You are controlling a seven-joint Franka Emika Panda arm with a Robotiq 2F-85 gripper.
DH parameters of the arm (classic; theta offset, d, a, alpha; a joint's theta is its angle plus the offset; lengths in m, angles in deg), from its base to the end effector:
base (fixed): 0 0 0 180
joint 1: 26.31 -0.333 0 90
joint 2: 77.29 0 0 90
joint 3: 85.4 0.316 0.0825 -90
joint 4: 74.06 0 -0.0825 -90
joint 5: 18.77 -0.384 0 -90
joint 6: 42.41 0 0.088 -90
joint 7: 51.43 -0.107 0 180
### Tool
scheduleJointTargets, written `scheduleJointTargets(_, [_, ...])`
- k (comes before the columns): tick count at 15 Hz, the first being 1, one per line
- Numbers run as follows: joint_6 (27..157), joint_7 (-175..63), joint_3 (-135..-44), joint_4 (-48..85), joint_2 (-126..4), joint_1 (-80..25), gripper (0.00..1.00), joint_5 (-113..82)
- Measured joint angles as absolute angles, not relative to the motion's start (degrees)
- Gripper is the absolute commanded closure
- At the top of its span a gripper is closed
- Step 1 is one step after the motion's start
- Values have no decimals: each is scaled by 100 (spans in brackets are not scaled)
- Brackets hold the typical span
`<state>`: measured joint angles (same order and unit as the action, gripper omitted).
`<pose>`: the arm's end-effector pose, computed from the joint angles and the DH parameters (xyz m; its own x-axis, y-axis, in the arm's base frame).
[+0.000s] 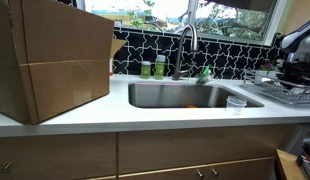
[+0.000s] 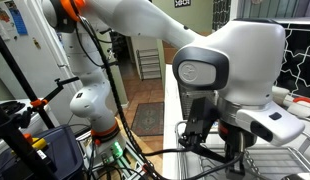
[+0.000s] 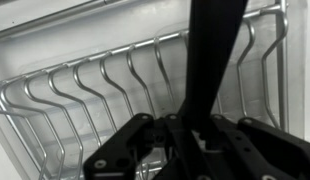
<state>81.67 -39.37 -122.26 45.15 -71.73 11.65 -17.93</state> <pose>0.1508 -0.5403 0.3910 0.4669 -0.8843 -0.0081 -0.8819 -0.4663 0.0701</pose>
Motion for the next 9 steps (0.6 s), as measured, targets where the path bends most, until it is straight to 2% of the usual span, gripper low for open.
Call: scheduleJointTargets(9, [7777,-3875,-12221,4301,-7484,1205,98,-1919])
